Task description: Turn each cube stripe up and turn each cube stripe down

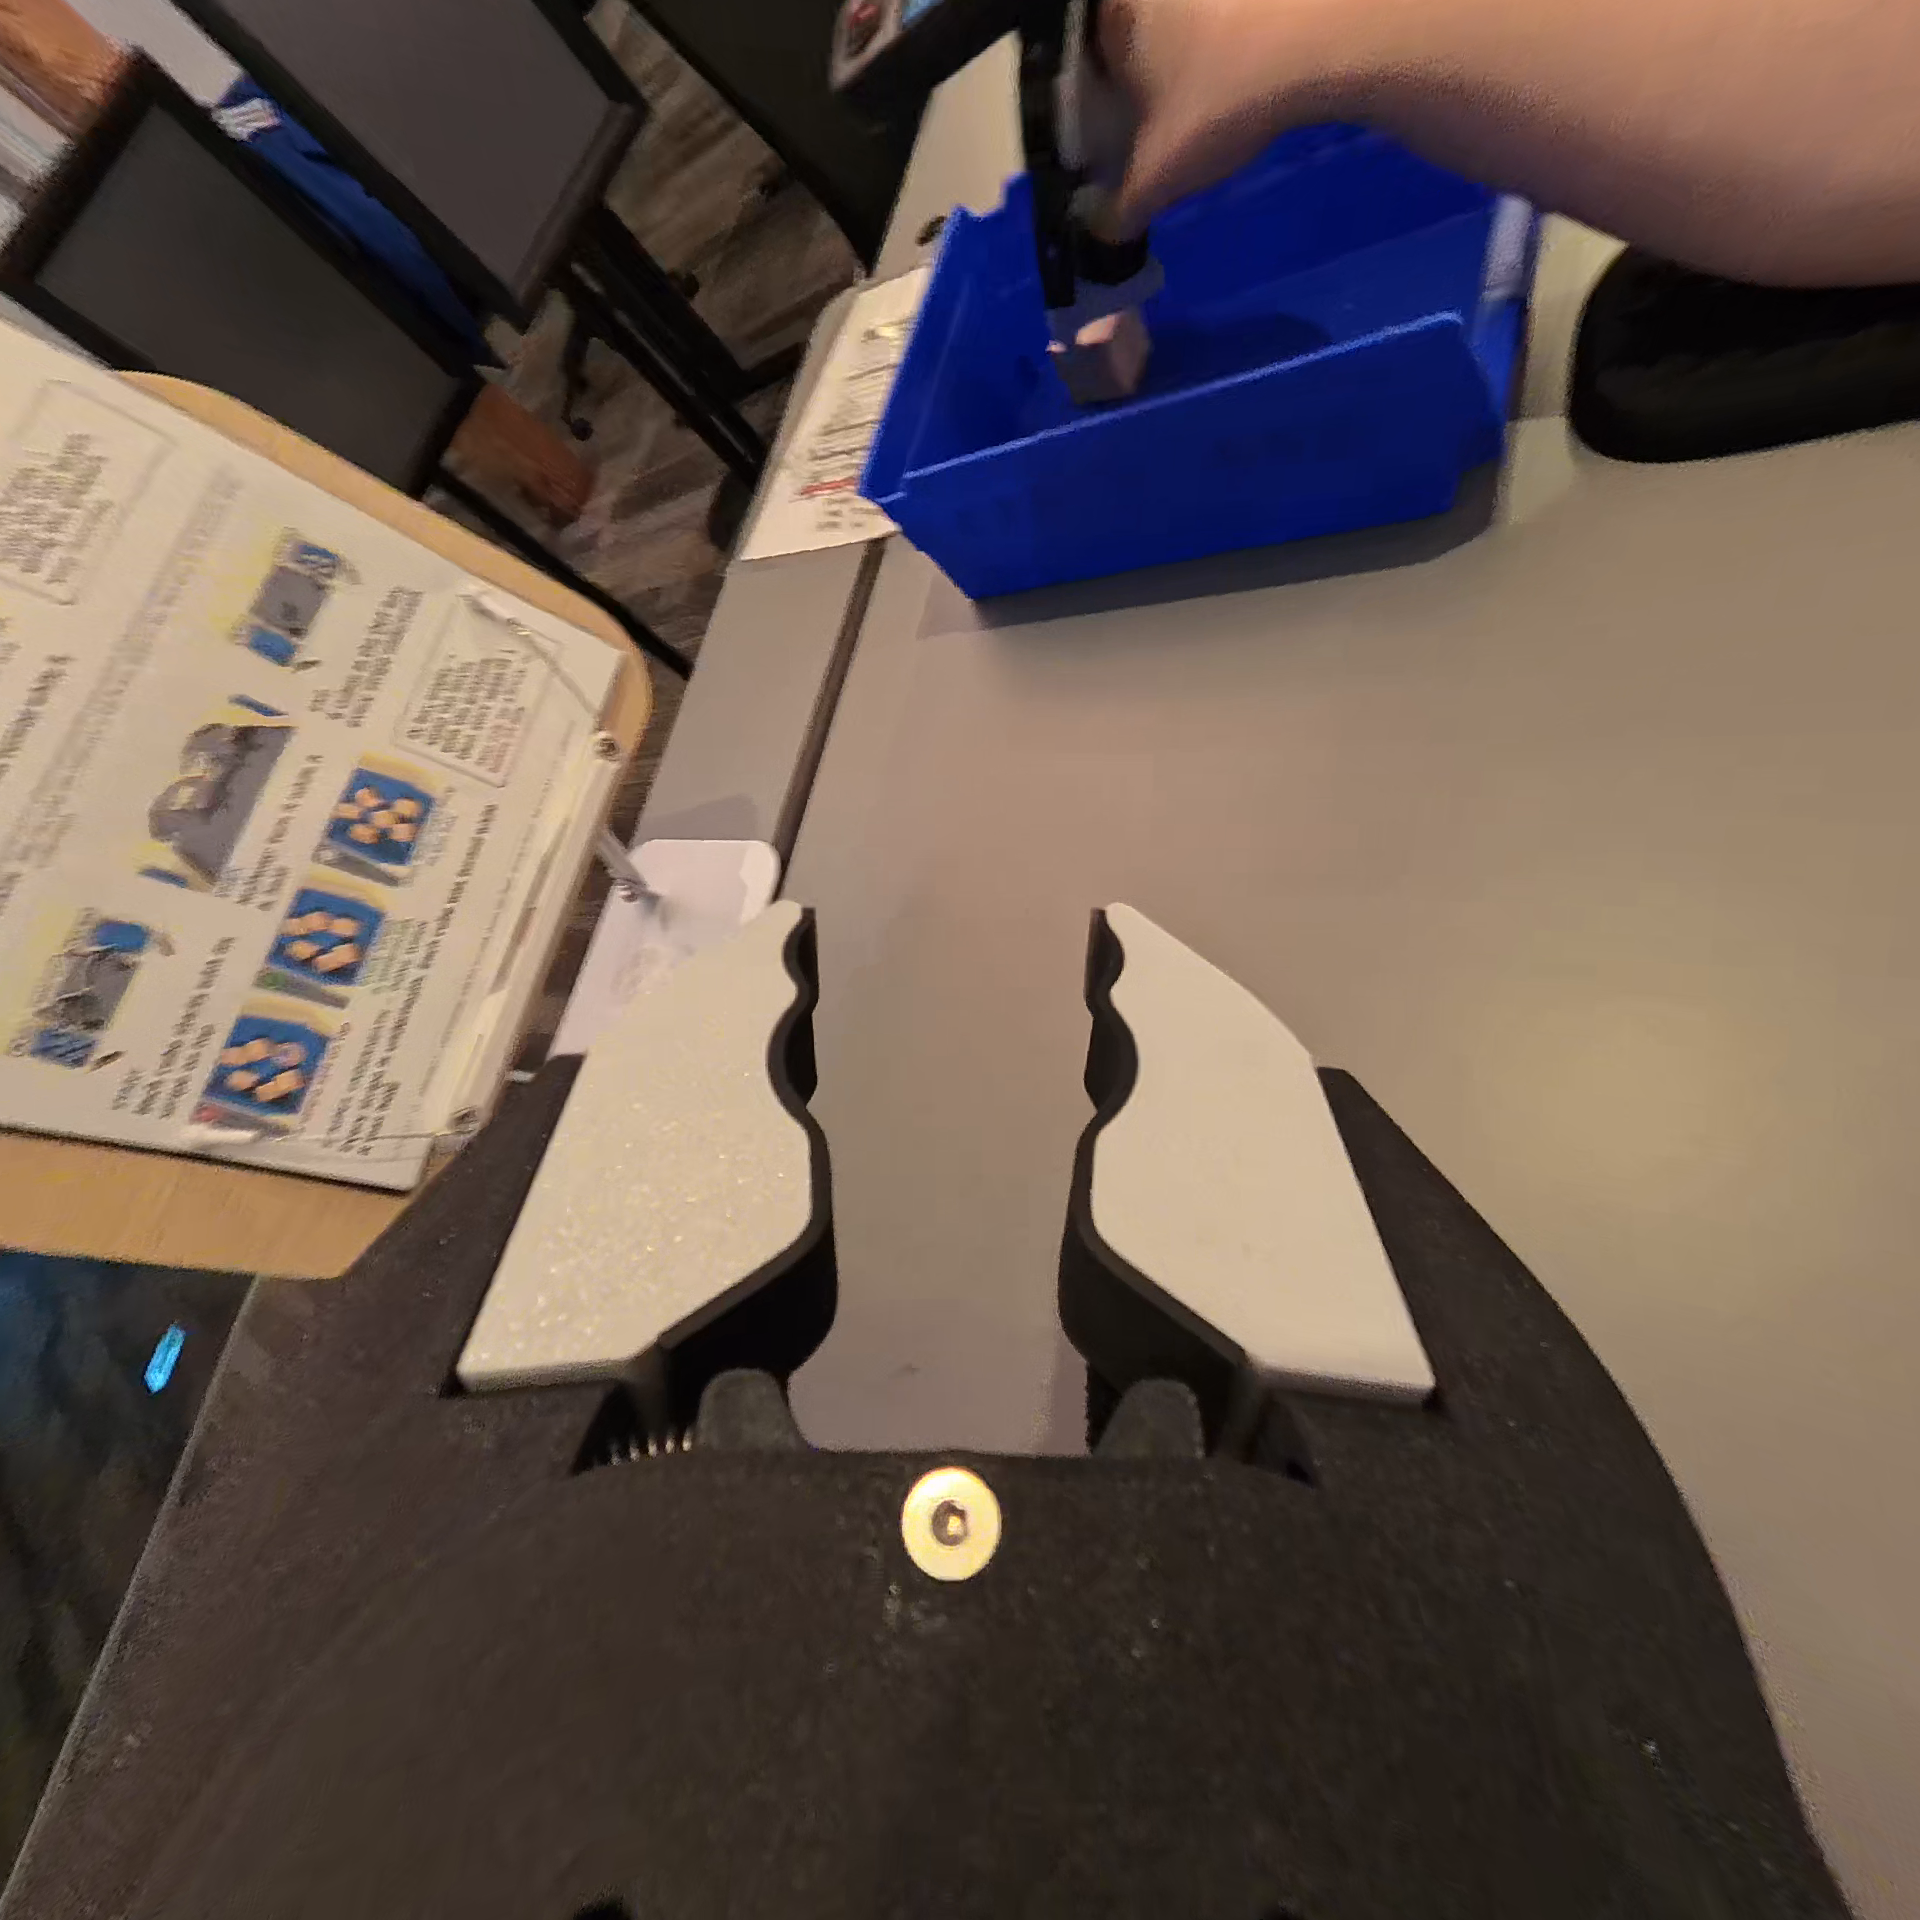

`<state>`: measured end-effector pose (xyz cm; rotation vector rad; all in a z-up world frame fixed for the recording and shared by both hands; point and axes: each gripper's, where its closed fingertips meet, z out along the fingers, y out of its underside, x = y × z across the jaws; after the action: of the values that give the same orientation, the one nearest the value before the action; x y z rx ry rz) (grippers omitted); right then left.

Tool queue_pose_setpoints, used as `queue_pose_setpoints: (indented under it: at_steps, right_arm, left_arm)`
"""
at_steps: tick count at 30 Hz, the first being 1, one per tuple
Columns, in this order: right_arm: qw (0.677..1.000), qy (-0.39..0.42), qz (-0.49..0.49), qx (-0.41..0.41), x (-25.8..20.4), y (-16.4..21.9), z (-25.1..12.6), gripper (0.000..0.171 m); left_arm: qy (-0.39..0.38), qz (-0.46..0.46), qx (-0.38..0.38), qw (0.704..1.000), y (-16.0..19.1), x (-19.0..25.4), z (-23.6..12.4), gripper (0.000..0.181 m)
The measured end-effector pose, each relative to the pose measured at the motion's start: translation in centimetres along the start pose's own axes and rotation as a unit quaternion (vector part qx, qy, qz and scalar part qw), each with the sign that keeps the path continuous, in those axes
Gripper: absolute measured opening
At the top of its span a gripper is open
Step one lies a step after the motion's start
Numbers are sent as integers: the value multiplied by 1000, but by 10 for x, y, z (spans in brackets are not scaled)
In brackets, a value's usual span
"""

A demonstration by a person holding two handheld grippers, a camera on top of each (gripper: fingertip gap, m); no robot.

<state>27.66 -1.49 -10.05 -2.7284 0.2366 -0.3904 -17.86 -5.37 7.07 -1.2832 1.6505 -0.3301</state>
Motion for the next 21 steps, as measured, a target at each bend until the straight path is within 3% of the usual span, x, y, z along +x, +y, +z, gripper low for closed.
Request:
queue_pose_setpoints:
  at_steps: [1, 6, 8, 10, 12, 15, 21]
  right_arm:
    - [1000, 0, -1, 27, 1, -6, -16, 54]
    - [966, 39, -22, 254, 12, -46, -133, 60]
    - [933, 36, -41, 356, 5, -54, -178, 77]
    - [898, 19, -72, 433, -10, -56, -209, 82]
    - [874, 7, -112, 473, -26, -56, -225, 83]
    - [878, -17, -134, 459, -43, -54, -224, 88]
    - [878, -59, -148, 451, -61, -54, -218, 89]
  left_arm:
    - [-18, -4, 7, 1000, -2, -7, -5, 49]
    - [-78, -36, 34, 996, 1, -38, -44, 47]
    - [-131, -36, -9, 991, 24, -58, -60, 48]
    - [-171, -53, -83, 980, 62, -76, -75, 46]
    - [-204, -95, -177, 958, 111, -90, -94, 42]
    - [-214, -155, -307, 914, 189, -96, -119, 41]
    - [-24, -234, -407, 883, 279, -38, -104, 63]
